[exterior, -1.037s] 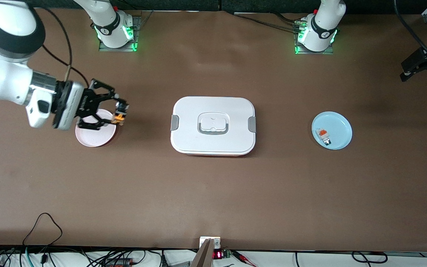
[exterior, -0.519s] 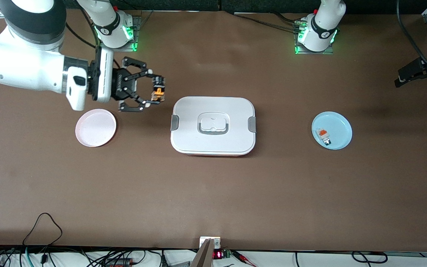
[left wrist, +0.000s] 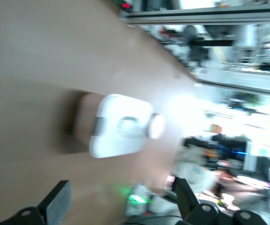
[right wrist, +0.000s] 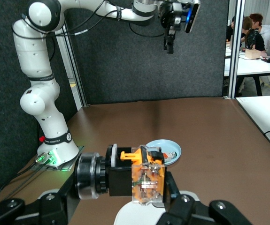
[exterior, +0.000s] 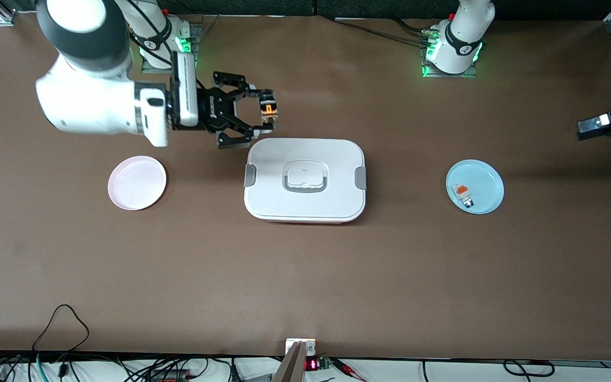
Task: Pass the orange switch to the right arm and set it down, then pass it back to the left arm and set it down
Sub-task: 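Carry the switch over the box while the left gripper reaches in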
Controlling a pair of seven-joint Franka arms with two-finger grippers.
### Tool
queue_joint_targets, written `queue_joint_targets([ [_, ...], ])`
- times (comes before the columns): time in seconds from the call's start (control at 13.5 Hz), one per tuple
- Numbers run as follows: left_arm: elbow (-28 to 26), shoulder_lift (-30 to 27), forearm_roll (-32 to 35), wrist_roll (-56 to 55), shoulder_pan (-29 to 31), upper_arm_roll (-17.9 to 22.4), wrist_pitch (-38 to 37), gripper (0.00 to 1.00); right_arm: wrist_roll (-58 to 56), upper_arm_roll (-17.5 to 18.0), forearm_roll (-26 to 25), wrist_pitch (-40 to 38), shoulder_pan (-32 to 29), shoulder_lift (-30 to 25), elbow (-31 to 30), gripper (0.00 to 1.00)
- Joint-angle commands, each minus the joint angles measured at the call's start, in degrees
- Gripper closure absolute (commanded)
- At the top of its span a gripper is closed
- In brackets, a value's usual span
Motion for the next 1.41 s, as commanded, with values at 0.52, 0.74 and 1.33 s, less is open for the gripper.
queue_joint_targets([
  [0.52,-12.3,-0.5,-18.3,5.1,-5.5,-6.2,14.8,0.01,-0.8,6.3,9.6,20.7,10.2,7.9,10.0,0.81],
  [0.74,-17.4,-2.9,-18.3,5.5,-5.5,-10.4,20.3,0.01,0.8,6.2,10.5,21.4,11.0,8.4,12.3,0.81],
  [1.33,-28.9,-11.6,-21.3,5.2,-5.8,-18.3,20.2,0.02,1.0,6.3,10.9,23.5,13.0,9.9,13.0,0.81],
])
